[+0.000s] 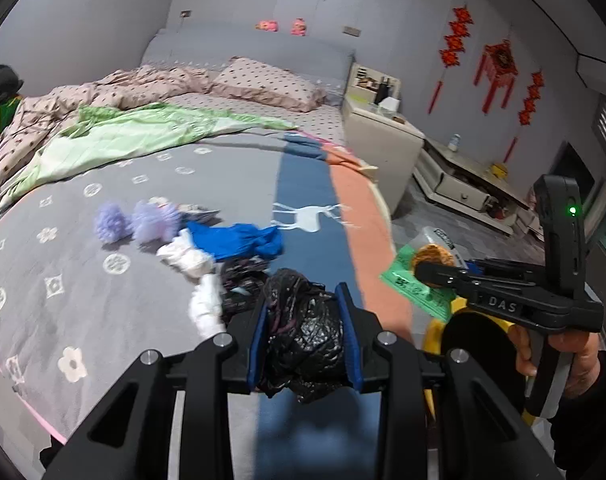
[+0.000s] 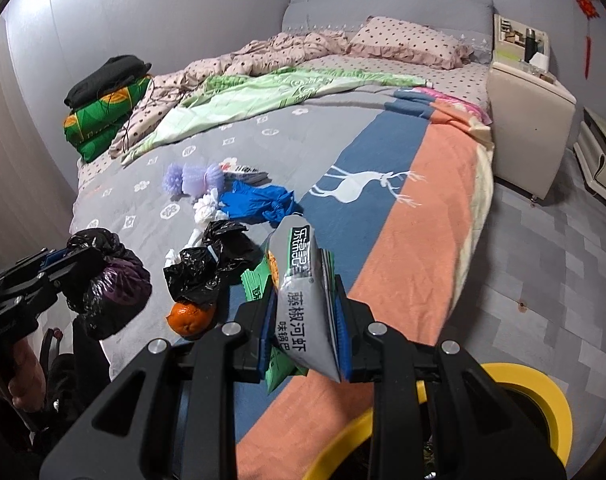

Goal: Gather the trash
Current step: 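Carry both items over the yellow bin and open both tools to drop them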

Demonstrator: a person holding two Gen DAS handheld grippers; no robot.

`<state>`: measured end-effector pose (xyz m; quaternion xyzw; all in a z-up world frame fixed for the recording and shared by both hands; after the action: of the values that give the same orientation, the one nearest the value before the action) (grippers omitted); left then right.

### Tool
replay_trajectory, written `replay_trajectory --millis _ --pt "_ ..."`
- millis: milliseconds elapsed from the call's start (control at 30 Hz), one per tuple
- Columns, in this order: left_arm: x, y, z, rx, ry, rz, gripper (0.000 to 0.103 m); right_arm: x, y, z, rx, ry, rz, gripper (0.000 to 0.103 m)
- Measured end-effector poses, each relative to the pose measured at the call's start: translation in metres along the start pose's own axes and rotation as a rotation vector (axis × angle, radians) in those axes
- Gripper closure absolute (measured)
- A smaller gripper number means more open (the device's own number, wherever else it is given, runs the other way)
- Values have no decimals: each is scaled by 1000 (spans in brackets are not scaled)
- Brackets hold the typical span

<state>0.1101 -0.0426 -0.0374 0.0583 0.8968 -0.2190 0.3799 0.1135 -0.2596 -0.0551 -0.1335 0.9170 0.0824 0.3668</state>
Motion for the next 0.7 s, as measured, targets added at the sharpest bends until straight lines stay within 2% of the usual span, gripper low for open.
replay_trajectory --millis 433,700 --pt "4 -82 9 120 41 85 73 15 -44 -71 70 -79 64 78" --pt "15 -130 18 184 73 143 73 36 -70 -101 117 -90 111 78"
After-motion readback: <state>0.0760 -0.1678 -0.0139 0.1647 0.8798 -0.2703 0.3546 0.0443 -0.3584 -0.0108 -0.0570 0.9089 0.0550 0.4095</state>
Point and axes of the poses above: each gripper's, at about its wrist camera, not at the fingertips, and z roughly the way its jaws point, y to its left, x to its underside, the point moved 5 cm from there along z, roughly the way its jaws point, and after that the axes turned 9 degrees about -z, right-handed, at the moved point
